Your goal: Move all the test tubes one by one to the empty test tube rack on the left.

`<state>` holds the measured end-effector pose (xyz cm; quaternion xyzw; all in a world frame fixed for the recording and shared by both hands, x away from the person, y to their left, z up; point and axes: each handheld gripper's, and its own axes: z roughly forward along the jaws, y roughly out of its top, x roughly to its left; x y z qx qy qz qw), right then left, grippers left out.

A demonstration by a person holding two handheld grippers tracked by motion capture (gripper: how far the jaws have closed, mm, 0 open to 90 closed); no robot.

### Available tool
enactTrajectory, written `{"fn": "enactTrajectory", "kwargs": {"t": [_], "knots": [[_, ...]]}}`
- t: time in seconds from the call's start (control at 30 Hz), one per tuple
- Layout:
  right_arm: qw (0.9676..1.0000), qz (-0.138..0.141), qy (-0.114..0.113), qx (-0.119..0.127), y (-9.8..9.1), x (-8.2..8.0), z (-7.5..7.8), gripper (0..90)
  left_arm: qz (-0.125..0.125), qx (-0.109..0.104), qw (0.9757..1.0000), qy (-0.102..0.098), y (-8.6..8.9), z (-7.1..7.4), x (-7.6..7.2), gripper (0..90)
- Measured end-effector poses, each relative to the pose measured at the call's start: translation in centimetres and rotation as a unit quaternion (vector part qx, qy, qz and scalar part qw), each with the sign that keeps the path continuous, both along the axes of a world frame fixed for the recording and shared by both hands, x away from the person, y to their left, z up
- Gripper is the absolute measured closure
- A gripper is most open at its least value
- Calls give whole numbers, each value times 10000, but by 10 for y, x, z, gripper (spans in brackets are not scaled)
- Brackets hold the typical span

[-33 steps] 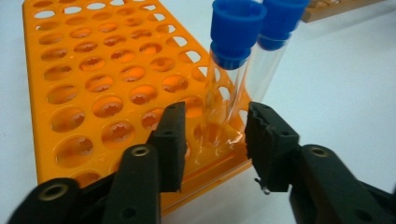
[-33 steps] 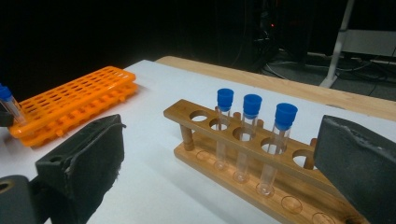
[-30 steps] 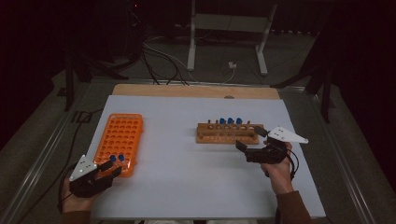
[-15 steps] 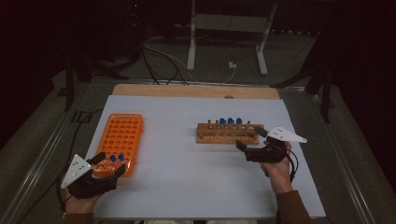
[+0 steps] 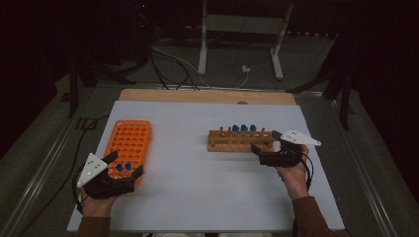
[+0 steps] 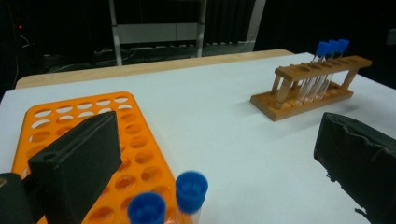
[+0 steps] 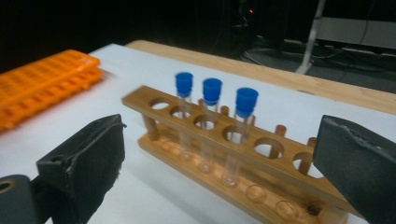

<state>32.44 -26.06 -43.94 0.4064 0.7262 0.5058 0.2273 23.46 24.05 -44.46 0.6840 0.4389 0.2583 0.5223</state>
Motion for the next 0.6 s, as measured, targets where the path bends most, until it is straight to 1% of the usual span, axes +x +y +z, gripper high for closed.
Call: {"fn": "enactTrajectory", "kwargs": {"t": [0.03, 0.07, 0.1, 0.17, 0.3, 0.4, 0.47, 0.5, 0.57, 0.6], "knots": [[10000, -15, 15, -1, 0, 2, -1, 39, -7, 22, 10000, -4, -1, 0, 1, 22], [10000, -35, 31, 1, 0, 4, -1, 47, -47, -8, 10000, -30, -2, 0, 2, 47], [10000, -45, 52, 9, 0, 7, -2, 50, -57, -86, 9999, -41, -4, -1, 3, 74], [9999, -64, 141, 21, 0, 12, -3, 50, -84, -149, 9999, -23, -7, -2, 5, 78], [9997, -152, 207, -44, 0, 23, -5, 73, -189, -163, 9997, -15, -14, -3, 7, 80], [9994, -219, 259, -83, 0, 31, -8, 158, -349, -206, 9992, 16, -20, -4, 9, 81], [9991, -252, 336, -109, 1, 36, -11, 203, -381, -201, 9991, 27, -25, -6, 10, 79], [9989, -281, 361, -128, 2, 38, -12, 235, -374, -180, 9991, 35, -28, -7, 10, 69], [9988, -270, 382, -152, 4, 42, -15, 312, -362, -128, 9992, 63, -33, -7, 11, 14], [9987, -243, 400, -177, 6, 44, -16, 368, -388, -137, 9991, 60, -36, -8, 11, 14]]}}
